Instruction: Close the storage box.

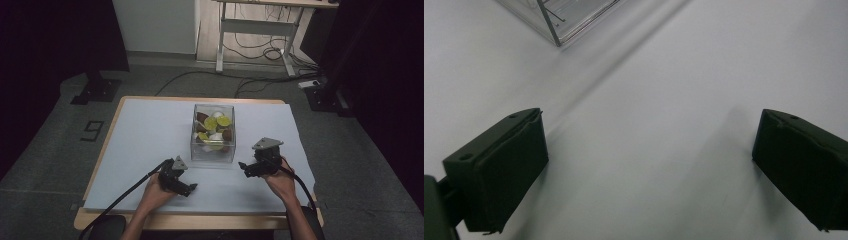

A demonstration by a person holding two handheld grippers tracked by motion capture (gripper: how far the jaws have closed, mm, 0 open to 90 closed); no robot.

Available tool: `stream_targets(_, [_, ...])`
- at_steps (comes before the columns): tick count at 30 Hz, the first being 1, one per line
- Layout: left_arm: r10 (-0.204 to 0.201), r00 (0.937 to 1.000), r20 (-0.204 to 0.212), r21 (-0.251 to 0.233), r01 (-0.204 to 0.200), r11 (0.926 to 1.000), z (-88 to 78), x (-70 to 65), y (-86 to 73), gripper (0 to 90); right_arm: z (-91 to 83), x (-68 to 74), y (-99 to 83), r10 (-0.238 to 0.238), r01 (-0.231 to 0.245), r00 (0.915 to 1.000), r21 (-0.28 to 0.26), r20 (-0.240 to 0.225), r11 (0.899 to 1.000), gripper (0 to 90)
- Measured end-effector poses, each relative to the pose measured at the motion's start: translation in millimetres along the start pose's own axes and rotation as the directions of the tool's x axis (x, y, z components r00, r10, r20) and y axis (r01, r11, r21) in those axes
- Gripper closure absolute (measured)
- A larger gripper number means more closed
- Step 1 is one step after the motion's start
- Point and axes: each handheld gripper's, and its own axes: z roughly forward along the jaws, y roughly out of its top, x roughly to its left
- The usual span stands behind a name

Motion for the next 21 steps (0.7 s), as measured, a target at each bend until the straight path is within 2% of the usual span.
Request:
stream_targets(16, [0.002,1.0000,0.000,0.002,-0.002,1.0000,0.0,0.1,0.1,0.9,-10.8,-22.5,-16.6,0.072,-0.072,0.9968,-0.005,0.034,0.997,1.8])
stream_targets(21, [0.000,1.0000,0.000,0.000,0.000,1.0000,0.1,0.1,0.0,0.9,-9.2,-29.3,-24.5,0.090,-0.091,0.9951,0.013,0.039,0.996,1.2])
